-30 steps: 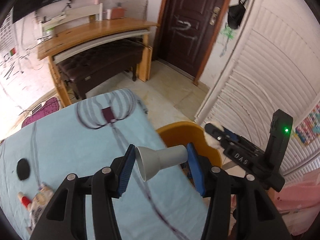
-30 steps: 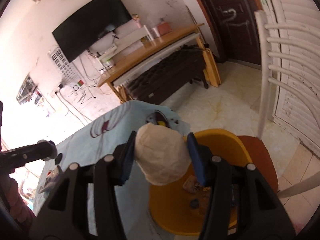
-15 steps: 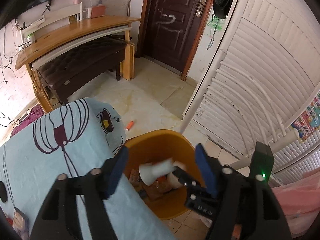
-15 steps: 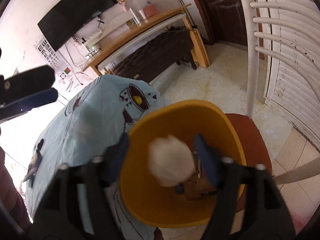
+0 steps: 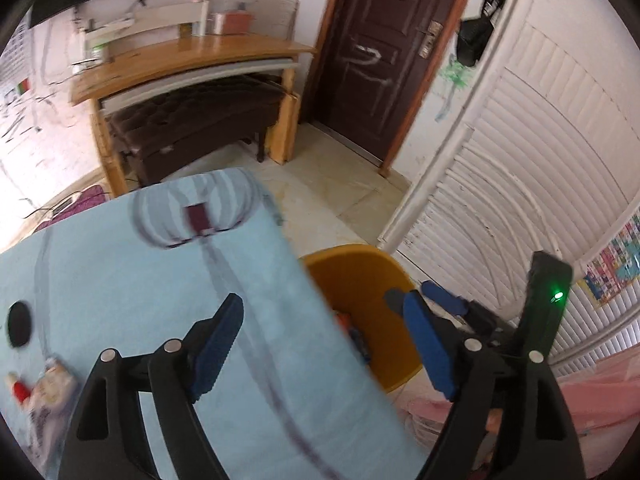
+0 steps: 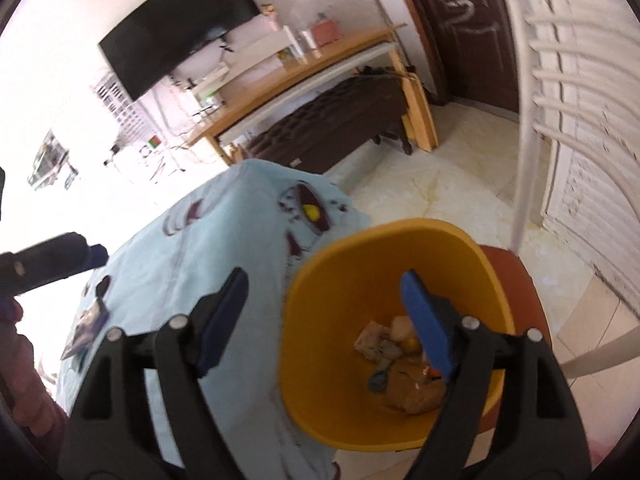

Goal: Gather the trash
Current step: 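Move both open tools back over the tape roll and toothpaste tube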

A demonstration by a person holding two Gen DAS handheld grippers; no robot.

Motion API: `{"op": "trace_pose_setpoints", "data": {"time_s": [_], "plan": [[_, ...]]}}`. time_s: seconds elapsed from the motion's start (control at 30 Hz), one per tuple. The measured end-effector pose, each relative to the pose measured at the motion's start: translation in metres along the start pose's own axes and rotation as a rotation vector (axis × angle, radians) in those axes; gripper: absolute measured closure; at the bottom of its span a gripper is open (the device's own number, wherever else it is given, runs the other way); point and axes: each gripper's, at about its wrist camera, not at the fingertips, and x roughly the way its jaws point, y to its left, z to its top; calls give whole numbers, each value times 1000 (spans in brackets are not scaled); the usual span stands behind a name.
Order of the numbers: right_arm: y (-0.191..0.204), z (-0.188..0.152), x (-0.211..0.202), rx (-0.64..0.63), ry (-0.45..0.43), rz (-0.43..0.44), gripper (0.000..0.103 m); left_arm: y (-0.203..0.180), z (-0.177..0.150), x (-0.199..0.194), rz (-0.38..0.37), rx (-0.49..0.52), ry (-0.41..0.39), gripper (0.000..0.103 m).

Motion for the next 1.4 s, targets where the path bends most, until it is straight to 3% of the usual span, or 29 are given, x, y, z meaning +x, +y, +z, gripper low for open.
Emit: {"op": "trace_pose_setpoints", "data": {"time_s": [0.3,0.53,1.03,1.4], "plan": [[94,1,-2,-187,15,99,20,95,-31,-70,165,-106,-87,25],[159,-9,14,-288,72,166,19,165,-65,-115,235,-215,-134,24],[301,-59,44,-527,221,316,15,254,-122,-155,312,-389,-164,22],[355,-102,49,-708,274,292,12,295,-140,-169,327,-501,-197,22]]}}
